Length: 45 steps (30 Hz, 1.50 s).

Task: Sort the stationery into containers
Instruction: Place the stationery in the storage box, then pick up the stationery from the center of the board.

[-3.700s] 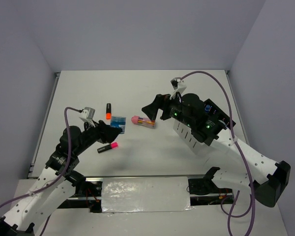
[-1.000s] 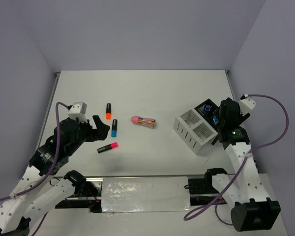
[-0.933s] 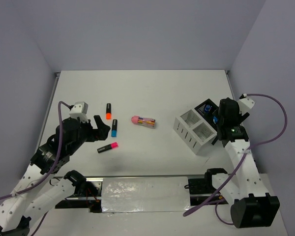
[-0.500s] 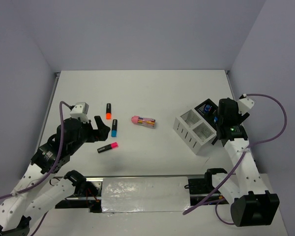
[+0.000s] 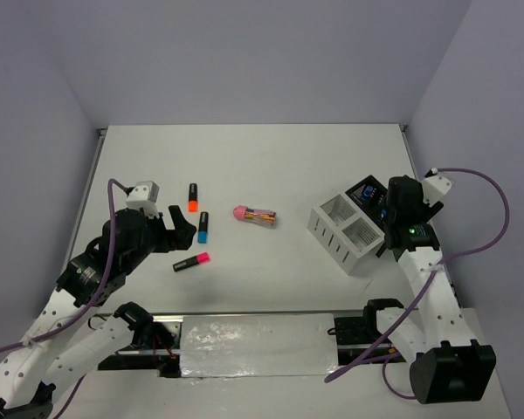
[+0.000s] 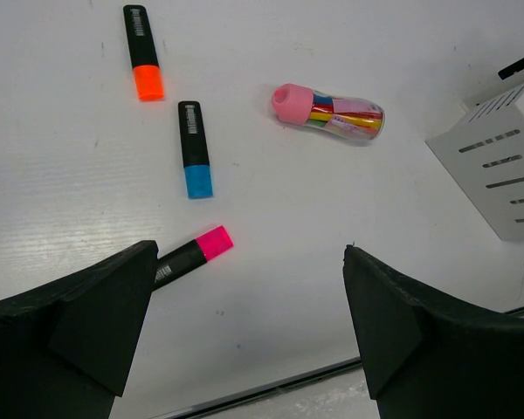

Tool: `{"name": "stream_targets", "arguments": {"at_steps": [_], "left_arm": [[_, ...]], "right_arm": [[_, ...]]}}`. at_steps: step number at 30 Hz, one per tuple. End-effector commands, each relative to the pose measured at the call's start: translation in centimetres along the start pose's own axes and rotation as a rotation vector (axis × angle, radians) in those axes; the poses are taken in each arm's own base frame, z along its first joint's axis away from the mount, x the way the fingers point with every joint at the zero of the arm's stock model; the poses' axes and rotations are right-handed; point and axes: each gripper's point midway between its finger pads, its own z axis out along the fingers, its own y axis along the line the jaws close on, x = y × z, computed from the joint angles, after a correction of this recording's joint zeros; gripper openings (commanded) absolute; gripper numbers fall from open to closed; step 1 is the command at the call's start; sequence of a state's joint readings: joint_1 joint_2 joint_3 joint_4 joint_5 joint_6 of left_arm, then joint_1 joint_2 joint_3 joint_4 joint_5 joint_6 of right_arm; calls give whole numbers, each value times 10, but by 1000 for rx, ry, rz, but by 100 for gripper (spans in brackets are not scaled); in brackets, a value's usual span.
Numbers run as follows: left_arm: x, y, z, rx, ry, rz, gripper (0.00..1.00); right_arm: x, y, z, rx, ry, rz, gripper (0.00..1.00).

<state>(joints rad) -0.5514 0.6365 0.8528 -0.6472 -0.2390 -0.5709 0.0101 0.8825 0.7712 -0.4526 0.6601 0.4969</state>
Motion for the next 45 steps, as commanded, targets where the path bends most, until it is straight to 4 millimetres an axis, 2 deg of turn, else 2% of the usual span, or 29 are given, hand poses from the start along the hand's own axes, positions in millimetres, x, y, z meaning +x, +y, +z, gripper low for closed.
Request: {"name": "stream_targets", "arguments": {"at_steps": [1,9,15,16,17,19,21,23,24,28,30,31,34,35,36,39,40,41,43,44,45], "left_arm": [[-5,-5,-1,26,-24,21,99],[-4,-6,0,30,-18,23,99],[-3,-6,1,32,-13,26,99],[-3,-6,1,34,-12,26,99],[-3,-7,1,36,-12,26,99],[-4,-7,1,36,-12,27,99],[-3,-7,1,36,-10,27,99],[-3,-7,1,37,-12,27,99],[-4,-7,2,37,-12,27,99],[-3,-6,2,30,-9,27,99],[-3,-4,2,19,-11,21,99],[-4,-3,1,13,-16,18,99],[-4,3,2,-25,-16,6,99],[-4,5,3,-41,-15,-4,99],[-5,10,2,-69,-18,-7,99],[-6,16,1,-107,-29,-27,99],[-7,17,0,-114,-33,-32,99],[-7,17,0,-113,-38,-36,99],[-8,19,0,-123,-42,-50,99],[-6,20,0,-128,-40,-55,99],[-6,19,0,-125,-39,-64,99]], "right_arm": [[-19,-3,-1,24,-76,50,0],[-12,-8,5,67,-58,21,0],[-4,-2,11,53,-34,10,6],[-2,-1,11,43,-30,9,13],[-3,1,11,28,-34,13,36],[-1,5,9,-4,-32,19,62],[-4,11,6,-45,-38,33,69],[-7,15,4,-72,-43,32,96],[-8,19,1,-96,-40,31,100],[-13,25,-6,-126,-36,31,100],[-21,28,-15,-149,-52,38,100],[-20,34,-22,-177,-49,26,100],[-34,58,-51,-335,-97,15,100],[-34,75,-71,-440,-105,1,100],[-38,85,-82,-502,-130,-22,100],[-27,133,-129,-817,-137,-150,100],[-16,149,-138,-906,-117,-208,100],[-2,166,-163,-1068,-88,-283,100],[17,184,-177,-1178,-44,-355,100],[30,192,-198,-1292,-27,-414,100],[39,199,-205,-1346,-20,-444,100]]}}
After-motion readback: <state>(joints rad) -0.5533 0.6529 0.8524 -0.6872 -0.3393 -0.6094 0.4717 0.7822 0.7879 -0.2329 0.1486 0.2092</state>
